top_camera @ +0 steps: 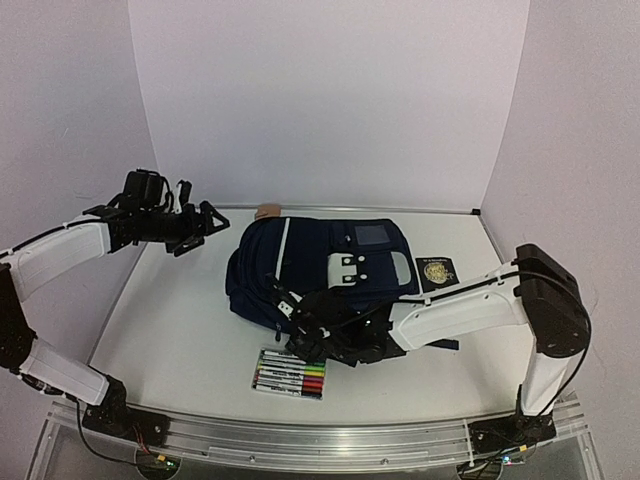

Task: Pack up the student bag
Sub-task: Zip the student bag at the center of the board.

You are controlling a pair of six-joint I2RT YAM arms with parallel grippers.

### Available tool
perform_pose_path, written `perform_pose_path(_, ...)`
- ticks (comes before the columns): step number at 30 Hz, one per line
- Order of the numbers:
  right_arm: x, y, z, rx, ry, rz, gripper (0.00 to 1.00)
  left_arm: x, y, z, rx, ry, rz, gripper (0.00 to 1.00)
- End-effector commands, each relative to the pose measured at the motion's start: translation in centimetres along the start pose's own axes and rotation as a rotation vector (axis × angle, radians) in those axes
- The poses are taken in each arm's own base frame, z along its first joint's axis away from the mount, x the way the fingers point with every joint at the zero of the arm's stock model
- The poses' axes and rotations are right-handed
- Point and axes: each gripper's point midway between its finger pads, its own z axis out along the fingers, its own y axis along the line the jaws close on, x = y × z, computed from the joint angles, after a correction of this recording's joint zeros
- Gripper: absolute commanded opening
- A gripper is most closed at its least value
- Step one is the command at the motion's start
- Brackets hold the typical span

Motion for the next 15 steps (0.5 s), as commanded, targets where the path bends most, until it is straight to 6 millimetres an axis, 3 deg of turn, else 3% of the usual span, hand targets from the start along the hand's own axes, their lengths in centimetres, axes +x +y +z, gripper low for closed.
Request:
perform_pose_path(1, -1.5, -2.1, 1.2, 0.171, 0.007, -0.127, 0.9, 4.4, 0.3, 1.4, 0.055, 0.077, -0.081, 0.88)
perform_pose_path(6, -1.9, -2.1, 2.4, 0.228, -0.034, -0.121, 0.7, 8.5, -1.3, 3.2, 0.156, 0.131, -0.09, 0.83)
perform_pose_path(8, -2.7, -2.4, 2.1, 0.224, -0.071, -0.087, 0.55, 9.6, -1.3, 3.4, 0.171, 0.133, -0.088, 0.82)
perform_pose_path(11, -4.1, -3.4, 1.4, 0.224, -0.116, -0.022, 0.17, 10.4, -1.7, 3.2, 0.196, 0.125, -0.066, 0.79)
perform_pose_path(13, -4.8, -4.4, 1.2, 0.227, -0.134, 0.031, 0.05, 11.3, -2.0, 3.2, 0.212, 0.132, -0.048, 0.73)
perform_pose_path(15, -5.7, -5.3, 0.8, 0.207, -0.16, 0.093, 0.0, 12.7, -2.6, 3.3, 0.238, 0.156, -0.023, 0.65)
